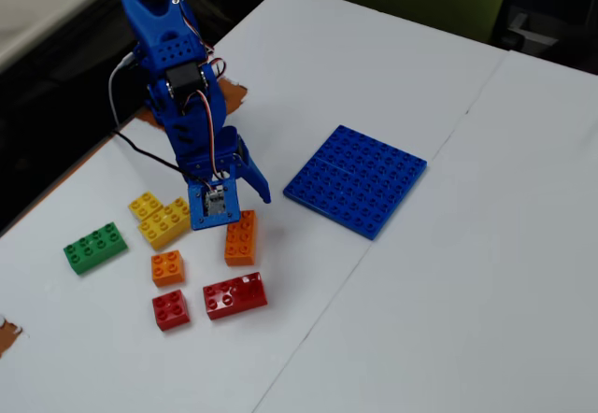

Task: Pick up the 2x4 orange block and go up the 8x8 blue block.

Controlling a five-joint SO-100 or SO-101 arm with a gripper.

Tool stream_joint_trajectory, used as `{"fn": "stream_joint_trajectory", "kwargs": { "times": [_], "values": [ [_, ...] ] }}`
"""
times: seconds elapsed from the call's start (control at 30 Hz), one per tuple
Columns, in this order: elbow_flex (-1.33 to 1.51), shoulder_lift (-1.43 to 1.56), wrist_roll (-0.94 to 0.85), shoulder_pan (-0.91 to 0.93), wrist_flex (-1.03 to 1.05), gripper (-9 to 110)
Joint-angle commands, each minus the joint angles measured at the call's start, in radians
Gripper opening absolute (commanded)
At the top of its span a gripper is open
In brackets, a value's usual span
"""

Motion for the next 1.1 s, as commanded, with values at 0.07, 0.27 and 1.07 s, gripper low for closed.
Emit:
{"fn": "stream_joint_trajectory", "kwargs": {
  "times": [0.07, 0.27, 1.07],
  "values": [
    [-0.052, -0.009, -0.051, 0.034, -0.051, 25],
    [-0.052, -0.025, -0.097, 0.058, -0.078, 25],
    [-0.052, -0.138, -0.080, 0.046, -0.193, 20]
  ]
}}
